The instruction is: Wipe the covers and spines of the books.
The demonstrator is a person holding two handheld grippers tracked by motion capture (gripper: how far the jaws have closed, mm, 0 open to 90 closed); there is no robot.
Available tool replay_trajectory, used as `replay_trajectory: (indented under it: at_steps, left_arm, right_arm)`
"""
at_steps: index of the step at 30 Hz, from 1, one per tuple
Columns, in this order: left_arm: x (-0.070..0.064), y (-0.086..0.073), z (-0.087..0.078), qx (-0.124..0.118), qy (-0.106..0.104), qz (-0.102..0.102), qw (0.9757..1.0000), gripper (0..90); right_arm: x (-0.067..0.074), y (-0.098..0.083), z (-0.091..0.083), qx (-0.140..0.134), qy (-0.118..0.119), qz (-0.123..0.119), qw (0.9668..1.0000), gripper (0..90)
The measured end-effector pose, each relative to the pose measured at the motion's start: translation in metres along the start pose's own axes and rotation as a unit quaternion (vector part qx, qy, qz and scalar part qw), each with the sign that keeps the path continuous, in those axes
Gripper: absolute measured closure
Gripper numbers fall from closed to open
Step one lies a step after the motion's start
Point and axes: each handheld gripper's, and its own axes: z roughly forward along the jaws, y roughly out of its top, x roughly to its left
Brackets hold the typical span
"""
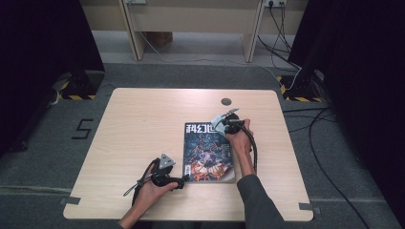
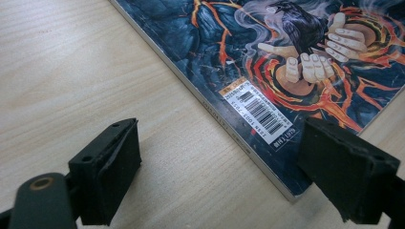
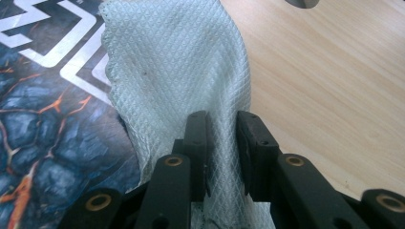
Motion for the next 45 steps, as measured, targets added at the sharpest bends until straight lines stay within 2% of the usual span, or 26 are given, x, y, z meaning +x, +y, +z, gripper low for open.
replay_trajectory:
  at_steps: [3,7,11,14,18,20,23,25,26,27,30,33,40,42,45]
  left_arm:
    - [0.000,0.000,0.000,0.000,0.001,0.000,1.0000,13.9]
    - [0.000,0.000,0.000,0.000,0.001,-0.001,1.0000,14.0]
    - [-0.001,0.000,0.000,0.000,0.001,-0.001,1.0000,14.1]
    - [0.000,0.000,0.000,-0.001,0.001,-0.001,1.0000,14.1]
    - [0.000,0.000,0.000,0.000,0.001,-0.001,1.0000,14.1]
    - [0.000,0.000,0.000,0.001,0.001,-0.001,1.0000,14.1]
    - [0.000,0.000,0.000,0.000,0.001,-0.001,1.0000,14.1]
    - [-0.001,0.000,0.000,-0.001,0.002,-0.001,1.0000,14.2]
    - [-0.001,0.000,0.000,-0.001,0.002,-0.001,1.0000,14.3]
    - [-0.001,0.000,0.000,-0.001,0.001,-0.001,1.0000,14.3]
    - [-0.001,0.000,0.000,-0.001,0.001,-0.001,1.0000,14.4]
    - [-0.001,0.000,0.000,0.000,0.001,-0.001,1.0000,14.4]
    - [-0.001,-0.001,0.000,-0.002,0.003,-0.002,1.0000,14.6]
    - [-0.001,-0.001,0.000,-0.003,0.003,-0.002,1.0000,14.7]
    - [-0.001,-0.001,-0.001,-0.003,0.003,-0.002,1.0000,14.9]
  right_arm:
    - [-0.002,0.003,0.002,0.003,-0.002,0.005,1.0000,75.3]
    - [-0.002,0.008,0.006,0.009,-0.021,-0.005,0.9997,75.5]
    - [0.000,0.012,0.007,0.016,-0.031,-0.011,0.9993,76.1]
    - [0.004,0.014,0.007,0.019,-0.039,-0.032,0.9985,76.5]
    - [0.013,0.017,0.005,0.013,-0.017,-0.046,0.9987,76.6]
    - [0.022,0.018,0.005,0.007,-0.002,-0.053,0.9986,76.7]
    - [0.040,0.024,0.005,-0.009,0.022,-0.067,0.9975,76.6]
    - [0.053,0.028,0.006,-0.018,0.037,-0.065,0.9970,76.7]
    - [0.059,0.031,0.007,-0.021,0.041,-0.074,0.9962,76.7]
    - [0.063,0.034,0.008,-0.022,0.044,-0.084,0.9952,76.6]
    - [0.072,0.040,0.010,-0.022,0.040,-0.080,0.9958,76.5]
    - [0.079,0.045,0.011,-0.024,0.046,-0.076,0.9957,76.5]
    - [0.100,0.055,0.012,-0.027,0.058,-0.096,0.9933,76.6]
    - [0.100,0.056,0.013,-0.025,0.057,-0.100,0.9931,76.2]
    - [0.096,0.056,0.015,-0.025,0.057,-0.080,0.9948,75.7]
